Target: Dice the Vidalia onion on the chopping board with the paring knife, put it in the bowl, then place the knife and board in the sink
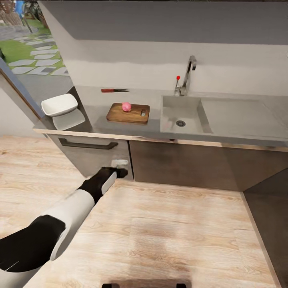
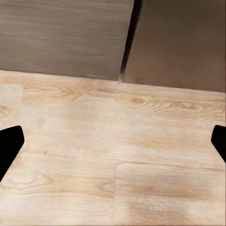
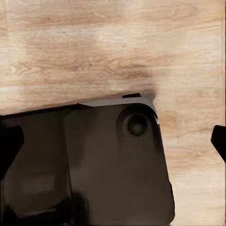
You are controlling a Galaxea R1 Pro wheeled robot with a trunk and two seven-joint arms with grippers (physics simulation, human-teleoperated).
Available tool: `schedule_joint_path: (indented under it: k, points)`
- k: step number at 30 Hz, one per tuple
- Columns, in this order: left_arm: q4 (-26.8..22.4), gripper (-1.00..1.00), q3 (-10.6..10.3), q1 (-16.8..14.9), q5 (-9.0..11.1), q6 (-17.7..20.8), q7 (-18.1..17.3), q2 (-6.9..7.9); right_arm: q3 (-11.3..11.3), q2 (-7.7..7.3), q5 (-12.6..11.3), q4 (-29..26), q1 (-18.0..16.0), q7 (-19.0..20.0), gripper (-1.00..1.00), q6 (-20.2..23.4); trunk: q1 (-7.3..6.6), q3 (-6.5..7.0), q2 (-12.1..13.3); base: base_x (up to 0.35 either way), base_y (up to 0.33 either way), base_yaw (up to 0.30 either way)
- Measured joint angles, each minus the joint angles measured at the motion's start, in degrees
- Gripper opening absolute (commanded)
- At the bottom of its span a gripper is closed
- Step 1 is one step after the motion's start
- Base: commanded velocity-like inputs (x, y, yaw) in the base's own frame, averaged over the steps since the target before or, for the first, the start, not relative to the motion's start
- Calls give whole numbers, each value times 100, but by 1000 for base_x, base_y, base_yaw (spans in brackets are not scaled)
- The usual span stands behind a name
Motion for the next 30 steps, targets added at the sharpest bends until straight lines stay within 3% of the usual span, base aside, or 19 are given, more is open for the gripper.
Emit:
schedule_joint_path:
  k: [1, 3, 4, 5, 6, 9, 12, 13, 15, 19, 21, 25, 30]
  points:
    - [246, 100, -44, 28, -2, -301, -3, -8, 3, -25, 1, -9, 0, -6, 100, 1, 0, 1, 0, 0, 0, 0]
    - [1209, 100, -154, 95, 15, -1442, -51, -58, 1, -100, -6, -38, 0, -45, 100, 0, 0, 0, 0, 0, 0, 0]
    - [1478, 100, -173, 106, 10, -1719, -92, -77, 5, -112, -5, -47, 0, -62, 100, 0, 0, 0, -1, 0, 0, 0]
    - [2154, 100, -217, 140, 11, -2523, -361, -116, -3, -150, -21, -87, -1, -168, 100, -2, -1, 0, -2, 0, 0, 0]
    - [2521, 100, -211, 180, 19, -2818, -538, -96, -1, -183, -27, -107, -4, -238, 100, -3, 1, 0, 0, 0, 0, 0]
    - [2777, 100, -225, 527, 31, -3344, -880, 73, -6, -327, -40, -148, -24, -397, 100, 9, 0, 0, 0, 0, 0, 0]
    - [2849, 100, -229, 919, 33, -3986, -976, 209, 8, -409, -24, -305, -59, -451, 100, 118, 0, 0, 0, 0, 0, 0]
    - [2865, 100, -226, 1169, 42, -4472, -997, 293, 11, -485, -10, -539, -78, -465, 100, 295, 0, 1, -1, 0, 0, 0]
    - [2880, 100, -227, 1519, 47, -5062, -1009, 405, 10, -650, 9, -1017, -90, -488, 100, 734, 0, 0, -1, 0, 0, 0]
    - [2895, 100, -228, 2106, 60, -5705, -1029, 576, 7, -977, 43, -1924, -95, -658, 100, 1633, -1, 0, -1, 0, 0, 0]
    - [2896, 100, -228, 2408, 68, -6014, -1041, 647, 7, -1106, 60, -2298, -96, -855, 100, 1875, -1, 0, -1, 0, 0, 0]
    - [2896, 100, -232, 2975, 65, -6869, -1025, 716, 7, -1207, 321, -2639, -95, -1196, 100, 2022, -1, 1, -1, 0, 0, 0]
    - [2896, 100, -235, 3236, 64, -7143, -1008, 727, 7, -1216, 650, -2666, -95, -1253, 100, 2035, 0, 1, -1, 0, 0, 0]
